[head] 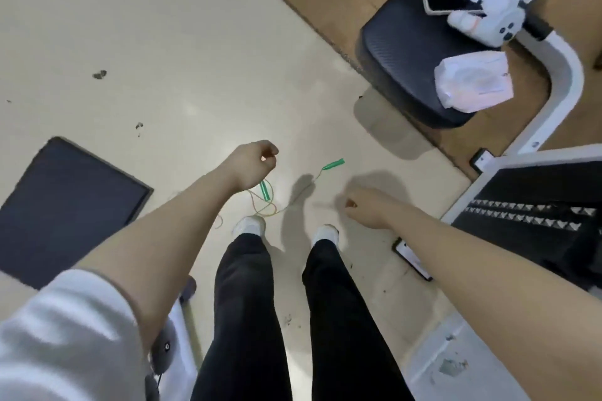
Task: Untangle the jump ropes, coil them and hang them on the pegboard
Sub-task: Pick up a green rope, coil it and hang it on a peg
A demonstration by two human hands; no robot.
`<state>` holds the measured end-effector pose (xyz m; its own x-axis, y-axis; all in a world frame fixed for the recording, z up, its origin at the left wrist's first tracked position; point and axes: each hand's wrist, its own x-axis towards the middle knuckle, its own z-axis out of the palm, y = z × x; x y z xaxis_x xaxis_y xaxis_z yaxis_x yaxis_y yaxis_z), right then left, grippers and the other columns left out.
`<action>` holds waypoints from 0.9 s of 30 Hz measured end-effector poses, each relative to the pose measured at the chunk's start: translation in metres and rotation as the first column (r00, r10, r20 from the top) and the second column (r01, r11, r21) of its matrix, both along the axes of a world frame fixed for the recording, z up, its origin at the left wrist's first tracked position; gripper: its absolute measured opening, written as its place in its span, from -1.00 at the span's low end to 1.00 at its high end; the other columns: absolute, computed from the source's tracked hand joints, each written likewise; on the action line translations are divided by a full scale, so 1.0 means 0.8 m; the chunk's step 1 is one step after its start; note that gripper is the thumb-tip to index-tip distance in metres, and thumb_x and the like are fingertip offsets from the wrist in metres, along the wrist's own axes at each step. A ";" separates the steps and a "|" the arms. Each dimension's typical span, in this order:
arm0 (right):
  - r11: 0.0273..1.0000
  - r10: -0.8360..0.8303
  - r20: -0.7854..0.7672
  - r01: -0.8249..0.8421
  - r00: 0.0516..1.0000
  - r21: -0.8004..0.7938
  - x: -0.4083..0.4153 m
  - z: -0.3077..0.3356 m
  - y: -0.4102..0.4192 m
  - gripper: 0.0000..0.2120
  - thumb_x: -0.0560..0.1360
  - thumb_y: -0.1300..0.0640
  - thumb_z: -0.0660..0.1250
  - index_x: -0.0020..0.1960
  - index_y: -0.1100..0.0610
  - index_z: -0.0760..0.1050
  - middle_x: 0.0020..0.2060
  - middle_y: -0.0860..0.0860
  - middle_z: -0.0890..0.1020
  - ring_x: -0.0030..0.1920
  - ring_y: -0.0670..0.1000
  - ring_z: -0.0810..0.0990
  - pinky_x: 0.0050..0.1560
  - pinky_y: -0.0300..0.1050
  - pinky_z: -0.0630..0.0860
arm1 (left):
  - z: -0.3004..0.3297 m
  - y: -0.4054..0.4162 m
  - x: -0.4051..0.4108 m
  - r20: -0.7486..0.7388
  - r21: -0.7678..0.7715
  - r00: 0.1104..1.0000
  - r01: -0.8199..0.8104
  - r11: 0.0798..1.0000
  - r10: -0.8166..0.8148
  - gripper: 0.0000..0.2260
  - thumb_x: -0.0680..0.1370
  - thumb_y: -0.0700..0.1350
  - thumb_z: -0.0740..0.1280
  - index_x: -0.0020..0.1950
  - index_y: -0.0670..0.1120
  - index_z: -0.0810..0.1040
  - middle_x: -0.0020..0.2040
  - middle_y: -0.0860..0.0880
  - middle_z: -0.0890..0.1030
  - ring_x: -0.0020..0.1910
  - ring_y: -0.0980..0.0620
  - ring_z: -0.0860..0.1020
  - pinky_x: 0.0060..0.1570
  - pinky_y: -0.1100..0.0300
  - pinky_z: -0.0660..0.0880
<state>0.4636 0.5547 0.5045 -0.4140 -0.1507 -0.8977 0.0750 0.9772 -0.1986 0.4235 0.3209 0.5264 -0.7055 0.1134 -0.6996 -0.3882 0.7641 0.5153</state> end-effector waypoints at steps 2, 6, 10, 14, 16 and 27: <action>0.999 0.017 -0.009 -0.017 1.000 0.027 -0.006 -0.039 -0.010 -0.76 0.52 0.08 0.09 -0.32 -0.03 0.28 -0.29 -0.04 0.45 -0.18 0.07 0.44 -0.13 -0.07 0.41 | -0.037 -0.022 0.018 0.026 -0.014 0.993 -0.111 0.994 0.111 -0.75 0.59 -0.17 0.16 0.25 -0.14 0.47 0.20 -0.07 0.53 0.04 -0.06 0.48 -0.06 0.27 0.32; 0.997 0.077 0.021 -0.077 0.997 0.007 -0.002 -0.115 -0.061 -0.84 0.55 0.17 0.09 -0.08 0.17 0.43 -0.18 0.06 0.51 -0.16 0.08 0.44 -0.32 -0.18 0.30 | -0.121 -0.076 0.059 0.062 -0.054 0.944 -0.320 0.946 0.323 -0.78 0.58 -0.15 0.19 0.19 -0.12 0.50 0.06 -0.10 0.57 -0.03 -0.08 0.50 -0.10 0.23 0.33; 0.987 0.154 0.113 -0.148 0.982 -0.063 0.015 -0.213 -0.124 -0.77 0.54 0.22 0.10 0.08 0.29 0.46 0.04 0.19 0.56 -0.07 0.11 0.47 -0.10 -0.10 0.37 | -0.215 -0.129 0.103 0.061 -0.098 0.889 -0.448 0.889 0.454 -0.73 0.58 -0.15 0.17 0.27 -0.11 0.43 0.17 -0.05 0.54 0.09 -0.10 0.52 -0.04 0.19 0.35; 0.939 0.344 0.116 -0.337 0.932 -0.075 0.032 -0.331 -0.193 -0.67 0.57 0.19 0.07 0.29 0.17 0.38 0.27 0.15 0.46 0.26 0.15 0.43 0.17 -0.07 0.37 | -0.325 -0.178 0.143 0.077 -0.171 0.868 -0.474 0.864 0.491 -0.66 0.57 -0.21 0.16 0.36 -0.15 0.35 0.20 -0.10 0.53 0.07 -0.09 0.48 -0.03 0.23 0.31; 0.901 0.432 0.074 -0.425 0.899 -0.087 0.038 -0.395 -0.228 -0.62 0.58 0.19 0.05 0.38 0.18 0.31 0.34 0.16 0.38 0.31 0.17 0.39 0.26 -0.03 0.37 | -0.397 -0.201 0.161 0.086 -0.230 0.872 -0.454 0.861 0.483 -0.61 0.57 -0.21 0.17 0.41 -0.18 0.30 0.30 -0.13 0.46 0.24 -0.12 0.42 0.10 0.20 0.30; 0.962 0.270 -0.344 -0.241 0.900 0.124 -0.007 -0.662 -0.303 -0.53 0.55 0.20 0.11 0.43 0.22 0.10 0.39 0.17 0.22 0.34 0.19 0.27 0.20 0.06 0.31 | -0.671 -0.222 0.180 0.032 -0.238 0.915 -0.384 0.892 0.403 -0.54 0.56 -0.20 0.15 0.46 -0.01 0.24 0.50 -0.13 0.03 0.34 -0.17 0.34 0.26 0.11 0.31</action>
<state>0.4579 0.3124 -0.0250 -0.6630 -0.2309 -0.7122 -0.2407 0.9665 -0.0892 0.5676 0.1435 -0.0100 -0.6019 -0.3264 -0.7288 -0.7129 0.6309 0.3061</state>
